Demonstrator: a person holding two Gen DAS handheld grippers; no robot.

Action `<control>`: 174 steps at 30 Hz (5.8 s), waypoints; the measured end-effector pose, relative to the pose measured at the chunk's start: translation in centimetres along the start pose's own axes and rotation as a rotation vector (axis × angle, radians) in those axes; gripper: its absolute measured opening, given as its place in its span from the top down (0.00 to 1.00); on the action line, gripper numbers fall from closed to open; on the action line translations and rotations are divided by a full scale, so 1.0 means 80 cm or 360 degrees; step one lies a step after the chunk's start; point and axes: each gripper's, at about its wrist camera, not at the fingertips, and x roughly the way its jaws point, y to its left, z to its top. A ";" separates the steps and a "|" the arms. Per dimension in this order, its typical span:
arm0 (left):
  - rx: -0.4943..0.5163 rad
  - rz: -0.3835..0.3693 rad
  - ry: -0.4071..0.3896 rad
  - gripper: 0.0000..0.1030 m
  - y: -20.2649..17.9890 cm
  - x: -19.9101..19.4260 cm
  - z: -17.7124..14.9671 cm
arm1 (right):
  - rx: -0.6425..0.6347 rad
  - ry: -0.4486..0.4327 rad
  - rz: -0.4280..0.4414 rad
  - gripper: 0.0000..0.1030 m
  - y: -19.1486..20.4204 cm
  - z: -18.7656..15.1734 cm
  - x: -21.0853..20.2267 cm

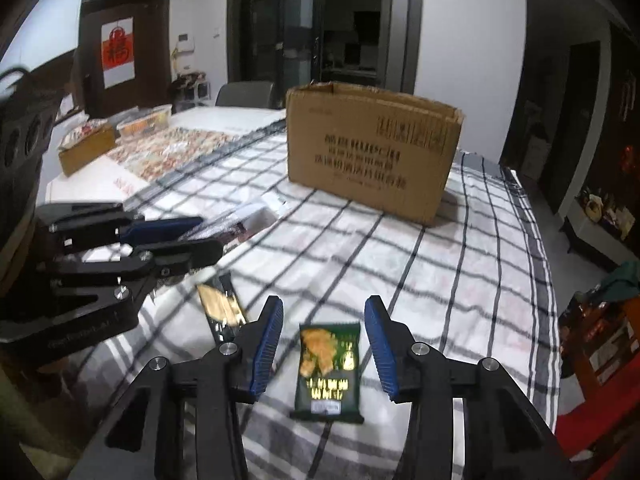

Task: Organize snacks
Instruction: 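Carry the chocolate bar and cracker packet over the box and release both, then withdraw both tools from the box toward the last two snacks, then grasp the black-gold bar with the left tool while the right tool grasps the red-white candy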

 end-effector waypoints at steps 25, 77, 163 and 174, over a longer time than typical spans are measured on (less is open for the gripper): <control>-0.0015 -0.0009 0.0133 0.81 -0.002 0.025 -0.018 | 0.0085 0.0286 0.0057 0.54 -0.014 -0.040 0.071; -0.0039 -0.0047 -0.0147 0.81 0.145 0.100 0.265 | 0.0339 -0.0351 -0.0157 0.56 -0.104 0.280 0.072; 0.0307 0.0062 0.0143 0.36 0.065 -0.003 -0.043 | 0.0904 0.0085 -0.0267 0.44 0.065 -0.040 0.025; 0.0290 0.0045 0.0125 0.36 0.060 -0.008 -0.052 | 0.0949 0.0038 -0.0244 0.48 0.063 -0.045 0.021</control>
